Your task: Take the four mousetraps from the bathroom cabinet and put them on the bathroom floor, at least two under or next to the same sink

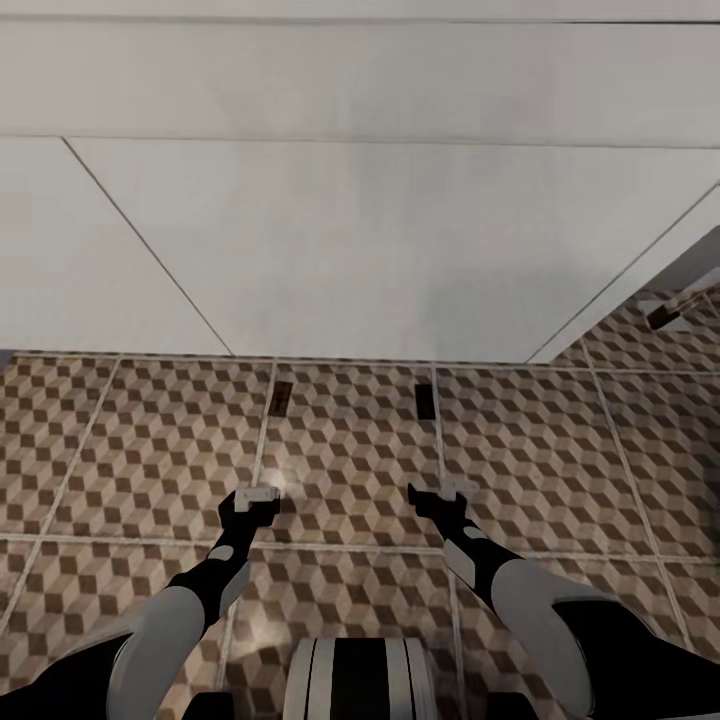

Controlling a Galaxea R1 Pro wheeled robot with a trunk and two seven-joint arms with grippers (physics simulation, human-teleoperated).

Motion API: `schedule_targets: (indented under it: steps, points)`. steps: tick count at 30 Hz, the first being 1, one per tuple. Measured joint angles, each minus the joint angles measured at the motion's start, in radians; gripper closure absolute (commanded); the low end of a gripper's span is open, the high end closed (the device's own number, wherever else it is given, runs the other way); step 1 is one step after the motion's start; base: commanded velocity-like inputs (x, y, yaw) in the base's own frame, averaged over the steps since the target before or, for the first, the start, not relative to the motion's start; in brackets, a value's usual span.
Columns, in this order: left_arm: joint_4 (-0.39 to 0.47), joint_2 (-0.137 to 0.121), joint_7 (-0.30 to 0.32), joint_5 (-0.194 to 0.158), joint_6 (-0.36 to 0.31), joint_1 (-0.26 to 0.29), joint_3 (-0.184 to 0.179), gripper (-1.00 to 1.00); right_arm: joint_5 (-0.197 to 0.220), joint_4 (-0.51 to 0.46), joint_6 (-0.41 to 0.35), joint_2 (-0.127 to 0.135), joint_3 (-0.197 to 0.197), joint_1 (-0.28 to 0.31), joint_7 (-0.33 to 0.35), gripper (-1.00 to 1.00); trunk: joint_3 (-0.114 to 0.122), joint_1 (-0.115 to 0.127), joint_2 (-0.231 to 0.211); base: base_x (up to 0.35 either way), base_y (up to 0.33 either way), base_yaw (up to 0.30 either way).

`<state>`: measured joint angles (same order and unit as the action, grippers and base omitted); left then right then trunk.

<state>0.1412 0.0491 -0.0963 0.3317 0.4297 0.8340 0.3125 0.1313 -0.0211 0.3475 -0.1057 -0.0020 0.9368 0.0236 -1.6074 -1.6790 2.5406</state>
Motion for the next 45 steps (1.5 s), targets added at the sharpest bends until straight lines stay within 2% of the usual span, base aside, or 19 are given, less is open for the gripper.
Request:
schedule_targets:
  steps: [45]
  points:
    - [0.001,0.004,0.0,0.001,0.0,0.0,0.001,-1.0,0.001,0.0,0.0,0.0,0.0,0.0,0.0,-1.0,0.0,0.0,0.0,-0.004,0.0,0.0]
